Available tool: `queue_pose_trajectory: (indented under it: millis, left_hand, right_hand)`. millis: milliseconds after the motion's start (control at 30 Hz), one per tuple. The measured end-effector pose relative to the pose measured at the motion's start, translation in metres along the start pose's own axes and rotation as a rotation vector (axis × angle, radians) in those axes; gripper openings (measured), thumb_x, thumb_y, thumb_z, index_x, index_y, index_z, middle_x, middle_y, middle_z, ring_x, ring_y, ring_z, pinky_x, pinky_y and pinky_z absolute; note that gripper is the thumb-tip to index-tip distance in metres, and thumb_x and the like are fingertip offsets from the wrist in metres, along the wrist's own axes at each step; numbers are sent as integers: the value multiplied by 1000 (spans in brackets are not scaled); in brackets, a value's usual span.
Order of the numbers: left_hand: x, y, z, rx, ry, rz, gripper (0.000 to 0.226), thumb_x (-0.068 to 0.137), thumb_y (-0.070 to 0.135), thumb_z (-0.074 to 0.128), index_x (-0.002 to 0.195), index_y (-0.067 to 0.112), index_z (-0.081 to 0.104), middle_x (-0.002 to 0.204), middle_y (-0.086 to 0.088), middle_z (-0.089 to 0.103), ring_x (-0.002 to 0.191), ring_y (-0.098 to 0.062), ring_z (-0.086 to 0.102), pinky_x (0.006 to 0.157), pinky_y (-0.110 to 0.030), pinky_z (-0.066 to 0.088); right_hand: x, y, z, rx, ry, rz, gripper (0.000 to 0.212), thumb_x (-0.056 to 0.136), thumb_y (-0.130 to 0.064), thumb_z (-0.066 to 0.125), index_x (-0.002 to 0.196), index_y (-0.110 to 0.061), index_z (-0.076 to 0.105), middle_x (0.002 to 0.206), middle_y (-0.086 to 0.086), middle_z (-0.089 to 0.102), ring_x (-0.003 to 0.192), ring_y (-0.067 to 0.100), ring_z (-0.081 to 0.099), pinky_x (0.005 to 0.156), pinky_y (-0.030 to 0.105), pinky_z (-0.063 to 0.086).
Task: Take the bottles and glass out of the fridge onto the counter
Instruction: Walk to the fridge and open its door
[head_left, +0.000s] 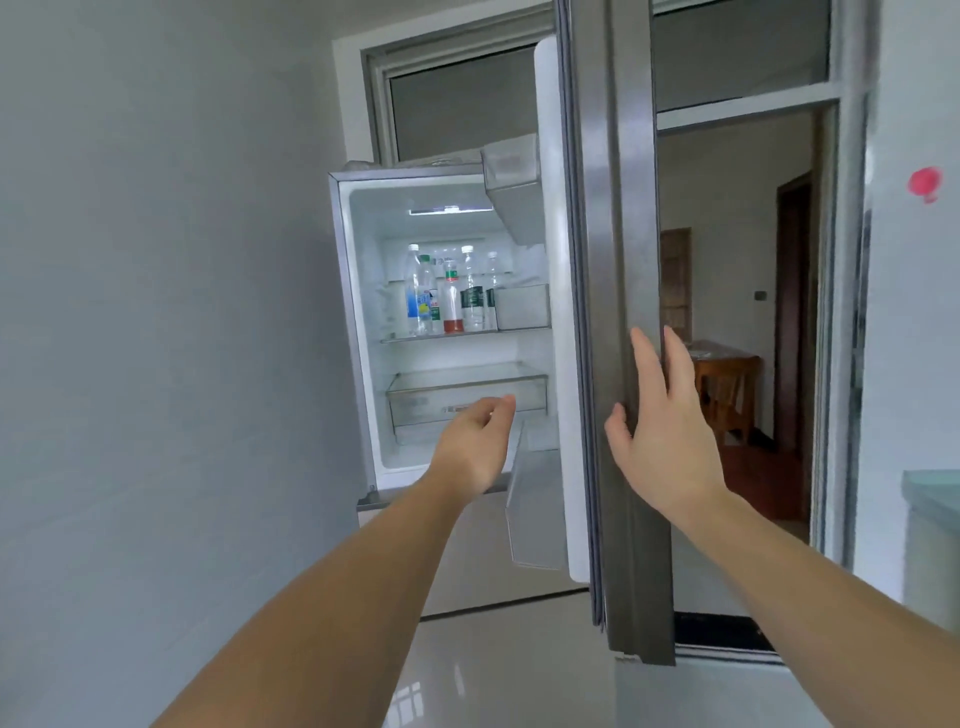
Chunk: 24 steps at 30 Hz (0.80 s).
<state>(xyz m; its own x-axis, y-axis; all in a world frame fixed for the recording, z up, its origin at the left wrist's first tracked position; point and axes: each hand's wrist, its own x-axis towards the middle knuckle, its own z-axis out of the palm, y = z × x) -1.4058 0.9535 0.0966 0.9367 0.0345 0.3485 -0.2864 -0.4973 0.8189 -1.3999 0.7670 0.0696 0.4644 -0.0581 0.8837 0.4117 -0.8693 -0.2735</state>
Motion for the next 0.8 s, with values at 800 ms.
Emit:
queue_pose_trajectory:
  millis: [800]
  left_hand:
    - [45,70,185,-22,-448,292,42,99,46,34,134,29,51,144,1,46,133,-14,40,97,-22,25]
  right_hand:
    - [-15,196,-67,29,-126,696,76,85,12,38,153,-13,12,159,3,13,146,24,16,118,31,16]
